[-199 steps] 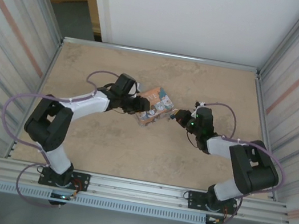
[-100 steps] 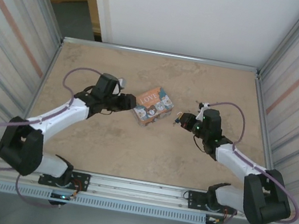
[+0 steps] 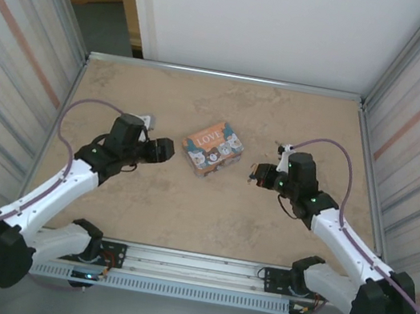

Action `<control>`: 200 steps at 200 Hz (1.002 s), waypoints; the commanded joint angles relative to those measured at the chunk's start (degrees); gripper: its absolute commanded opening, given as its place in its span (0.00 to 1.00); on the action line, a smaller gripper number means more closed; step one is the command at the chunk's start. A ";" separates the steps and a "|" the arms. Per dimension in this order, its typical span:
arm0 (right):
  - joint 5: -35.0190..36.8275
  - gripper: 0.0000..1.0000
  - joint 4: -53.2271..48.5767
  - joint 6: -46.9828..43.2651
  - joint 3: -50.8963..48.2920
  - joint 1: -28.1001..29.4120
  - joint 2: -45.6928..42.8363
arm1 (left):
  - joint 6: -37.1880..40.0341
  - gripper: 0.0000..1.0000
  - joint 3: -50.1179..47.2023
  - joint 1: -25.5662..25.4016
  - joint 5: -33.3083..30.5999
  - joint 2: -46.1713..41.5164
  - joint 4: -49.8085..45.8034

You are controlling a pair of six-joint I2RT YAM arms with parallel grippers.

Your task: Unlock the padlock with the key

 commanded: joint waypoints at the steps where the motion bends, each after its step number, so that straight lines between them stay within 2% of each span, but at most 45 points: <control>1: 0.86 0.00 -8.47 -3.67 2.76 0.98 -3.59 | 2.30 0.72 -1.62 0.71 -3.14 -2.98 -2.97; 37: 0.28 0.00 -18.26 -5.73 6.23 2.42 -5.34 | 2.13 0.76 -4.20 1.69 -3.93 -7.71 -3.43; 108: -3.38 0.00 -35.17 -6.43 13.12 5.05 -2.29 | 0.41 0.84 -7.91 4.73 -6.30 -16.97 -6.88; 153: -3.31 0.00 -40.66 -6.04 15.24 7.57 5.66 | -0.20 0.87 -9.29 5.18 -8.12 -20.33 -8.50; 200: -3.76 0.00 -39.84 -7.59 16.91 10.63 16.25 | -0.25 0.89 -9.60 5.26 -9.14 -21.25 -9.66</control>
